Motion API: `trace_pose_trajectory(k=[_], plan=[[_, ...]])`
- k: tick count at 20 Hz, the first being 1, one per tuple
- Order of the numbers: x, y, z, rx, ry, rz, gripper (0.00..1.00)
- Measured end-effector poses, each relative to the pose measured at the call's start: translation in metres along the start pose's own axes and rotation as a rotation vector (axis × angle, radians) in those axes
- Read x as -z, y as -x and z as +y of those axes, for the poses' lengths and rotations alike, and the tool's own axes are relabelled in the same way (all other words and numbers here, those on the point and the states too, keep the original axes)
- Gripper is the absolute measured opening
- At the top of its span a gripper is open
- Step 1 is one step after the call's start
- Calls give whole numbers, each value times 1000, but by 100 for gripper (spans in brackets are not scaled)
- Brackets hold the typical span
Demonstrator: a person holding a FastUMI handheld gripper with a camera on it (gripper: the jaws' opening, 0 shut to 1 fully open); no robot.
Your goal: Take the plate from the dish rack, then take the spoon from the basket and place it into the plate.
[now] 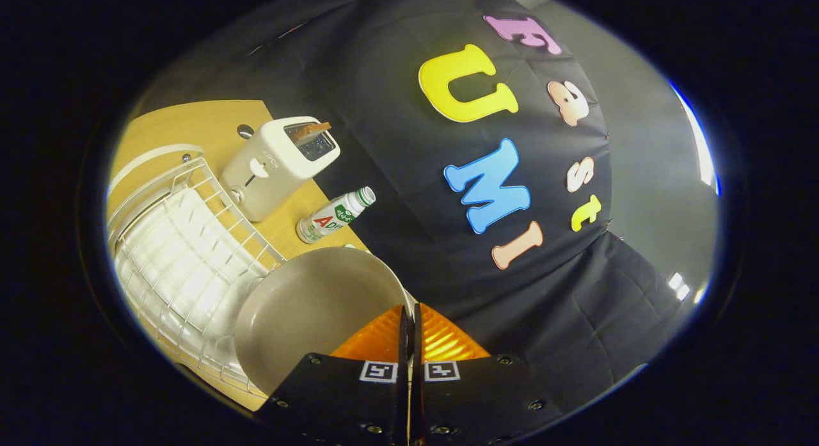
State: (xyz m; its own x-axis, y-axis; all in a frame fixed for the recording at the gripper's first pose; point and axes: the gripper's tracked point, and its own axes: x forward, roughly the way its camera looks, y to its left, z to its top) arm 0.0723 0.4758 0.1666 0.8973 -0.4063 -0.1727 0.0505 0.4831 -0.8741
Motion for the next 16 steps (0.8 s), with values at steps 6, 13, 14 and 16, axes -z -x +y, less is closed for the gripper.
trace_pose_trajectory(k=[6, 13, 14, 16], plan=[[-2, 26, -11, 30, -12, -24, 1], [26, 77, -37, 44, -83, -21, 1], [34, 84, -38, 34, -97, -16, 1], [52, 96, -37, 7, -125, -2, 1]])
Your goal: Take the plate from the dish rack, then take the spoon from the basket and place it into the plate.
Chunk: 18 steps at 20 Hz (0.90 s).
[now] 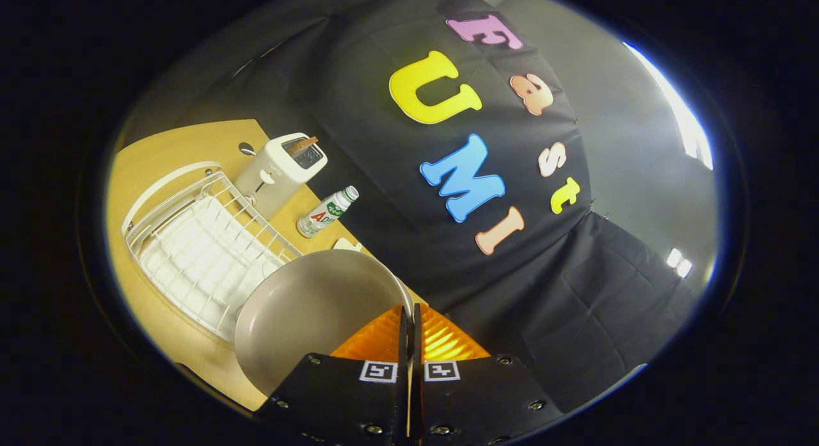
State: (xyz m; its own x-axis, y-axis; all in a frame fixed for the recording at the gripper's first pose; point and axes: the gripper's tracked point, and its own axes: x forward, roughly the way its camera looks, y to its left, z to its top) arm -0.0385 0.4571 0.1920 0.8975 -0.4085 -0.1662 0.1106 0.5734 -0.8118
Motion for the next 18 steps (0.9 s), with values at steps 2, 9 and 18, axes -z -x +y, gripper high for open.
trace_pose_trajectory(k=[2, 9, 18], plan=[[19, 13, -2, -22, -18, 15, 1], [80, 41, 2, -100, -66, 52, 1], [149, 32, 27, -203, -121, 121, 1]])
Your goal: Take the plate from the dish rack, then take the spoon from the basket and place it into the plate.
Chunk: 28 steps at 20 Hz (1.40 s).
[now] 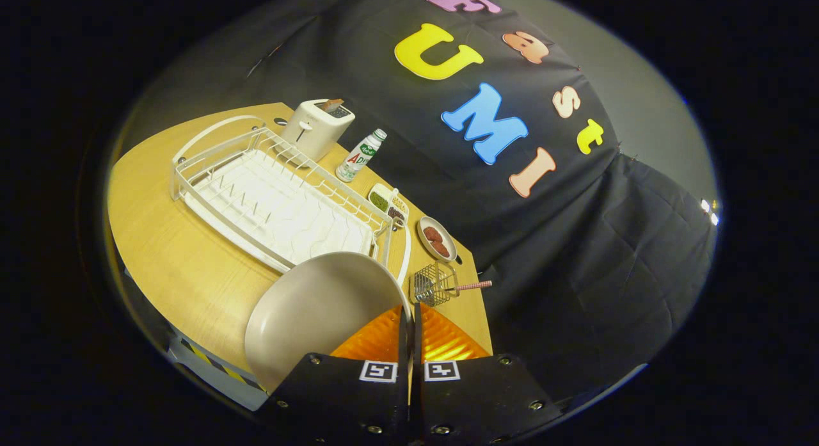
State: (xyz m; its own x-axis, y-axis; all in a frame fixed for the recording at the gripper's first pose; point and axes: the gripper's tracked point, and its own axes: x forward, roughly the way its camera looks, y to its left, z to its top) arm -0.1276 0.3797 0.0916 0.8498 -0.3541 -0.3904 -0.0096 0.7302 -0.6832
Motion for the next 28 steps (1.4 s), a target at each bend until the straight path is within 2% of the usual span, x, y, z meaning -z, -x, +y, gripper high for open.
trace_pose_trajectory(k=[17, 28], plan=[[114, -73, 3, -144, -239, 207, 2], [158, -99, 35, -263, -376, 311, 1]])
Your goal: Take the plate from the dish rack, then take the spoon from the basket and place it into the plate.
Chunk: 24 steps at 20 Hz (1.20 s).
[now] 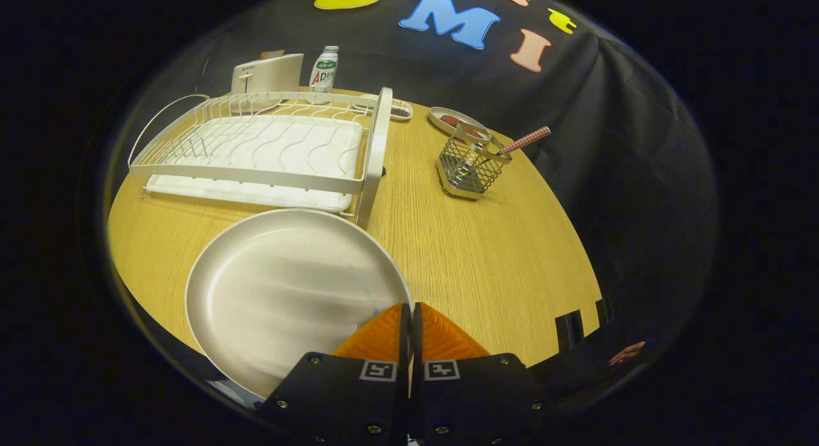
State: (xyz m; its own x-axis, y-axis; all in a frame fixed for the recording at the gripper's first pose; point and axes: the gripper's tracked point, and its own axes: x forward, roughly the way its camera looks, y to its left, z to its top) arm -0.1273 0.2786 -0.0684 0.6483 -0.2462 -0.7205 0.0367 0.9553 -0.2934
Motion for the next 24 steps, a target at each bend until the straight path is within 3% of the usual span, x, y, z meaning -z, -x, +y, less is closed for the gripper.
trace_pose_trajectory(k=[2, 5, 6, 7, 8, 14, 24], plan=[[4, -2, 4, -18, -9, 9, 1], [10, -4, 0, -10, 16, 18, 9], [9, -2, 0, -13, 20, 12, 14], [9, -2, -1, -16, 24, 7, 27], [9, -1, -1, -20, 26, 5, 30], [-15, 17, -24, -11, -46, -43, 31], [-131, 16, -95, 97, -255, -196, 31]])
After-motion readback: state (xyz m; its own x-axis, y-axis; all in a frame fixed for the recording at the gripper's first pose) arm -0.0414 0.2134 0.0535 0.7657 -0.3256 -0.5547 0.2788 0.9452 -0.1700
